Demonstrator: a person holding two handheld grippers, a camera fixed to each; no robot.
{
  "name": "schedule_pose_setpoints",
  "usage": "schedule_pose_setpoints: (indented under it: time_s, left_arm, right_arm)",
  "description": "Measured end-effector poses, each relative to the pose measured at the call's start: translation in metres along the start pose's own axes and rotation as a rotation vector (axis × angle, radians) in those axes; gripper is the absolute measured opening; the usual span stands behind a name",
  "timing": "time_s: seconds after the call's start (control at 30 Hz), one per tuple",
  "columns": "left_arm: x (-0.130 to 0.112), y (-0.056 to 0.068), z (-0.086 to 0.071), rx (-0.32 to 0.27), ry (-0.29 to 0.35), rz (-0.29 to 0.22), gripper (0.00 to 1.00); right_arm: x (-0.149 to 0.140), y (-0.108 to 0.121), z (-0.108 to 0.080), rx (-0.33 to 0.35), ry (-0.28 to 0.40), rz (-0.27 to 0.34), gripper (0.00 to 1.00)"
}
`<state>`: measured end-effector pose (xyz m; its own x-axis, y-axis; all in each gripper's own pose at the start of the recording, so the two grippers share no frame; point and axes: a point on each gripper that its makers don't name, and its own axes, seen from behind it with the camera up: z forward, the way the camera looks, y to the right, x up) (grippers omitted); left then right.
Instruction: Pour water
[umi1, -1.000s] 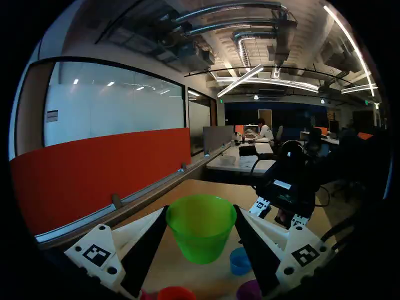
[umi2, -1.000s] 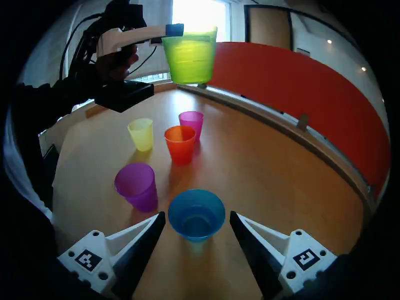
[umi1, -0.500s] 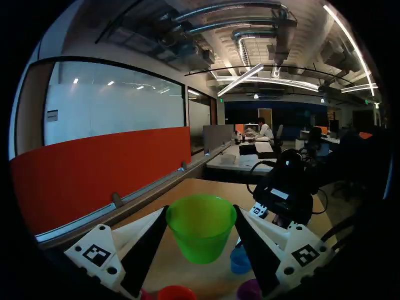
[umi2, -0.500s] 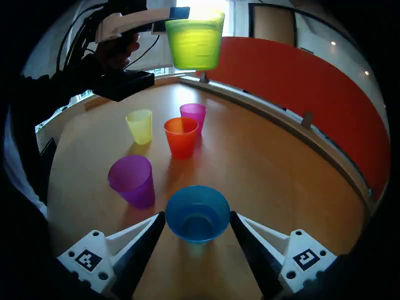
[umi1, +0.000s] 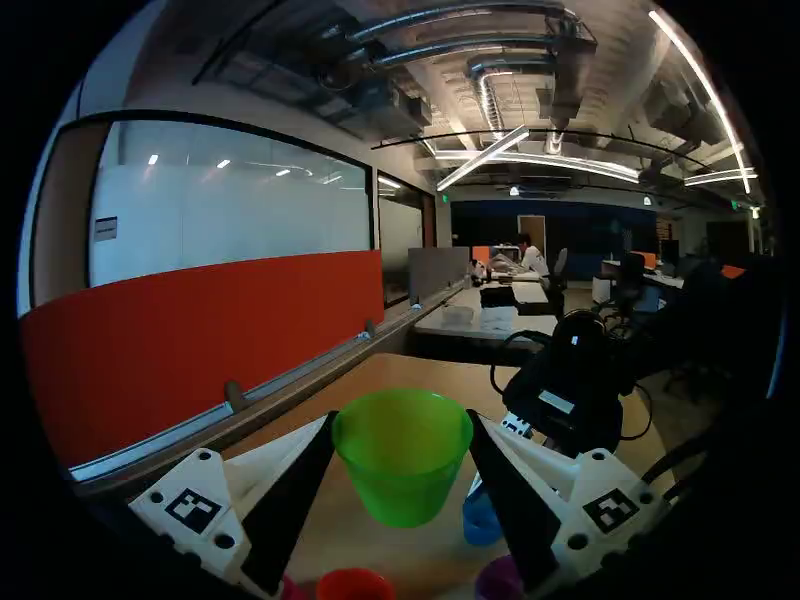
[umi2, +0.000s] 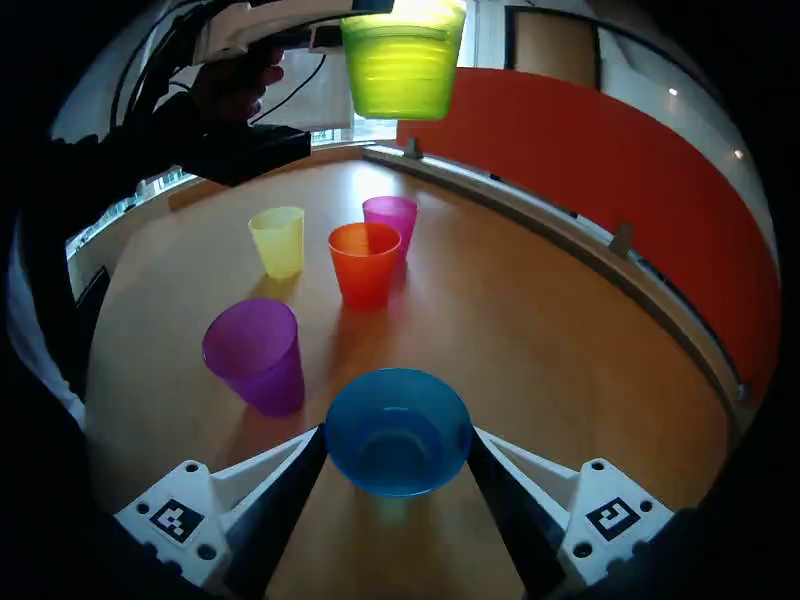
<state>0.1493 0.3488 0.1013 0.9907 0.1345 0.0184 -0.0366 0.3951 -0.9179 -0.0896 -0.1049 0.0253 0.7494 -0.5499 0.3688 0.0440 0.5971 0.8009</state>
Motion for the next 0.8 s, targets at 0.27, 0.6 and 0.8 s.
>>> schedule_pose_setpoints:
  time_s: [0.27, 0.6, 0.8]
  left_arm:
    - [-0.0006, -0.0021, -0.0009, 0.004, 0.001, -0.001, 0.91]
    - [-0.0043, -0.0029, 0.0002, 0.003, -0.005, -0.004, 0.91]
    - [-0.0030, -0.0030, -0.0005, 0.005, -0.004, -0.002, 0.91]
  right_arm:
    - [-0.0007, 0.0026, -0.0004, -0.006, 0.011, 0.004, 0.94]
    - [0.0018, 0.0047, 0.0017, -0.022, 0.035, -0.006, 0.92]
    - [0.0047, 0.0066, -0.0007, -0.030, 0.050, -0.004, 0.92]
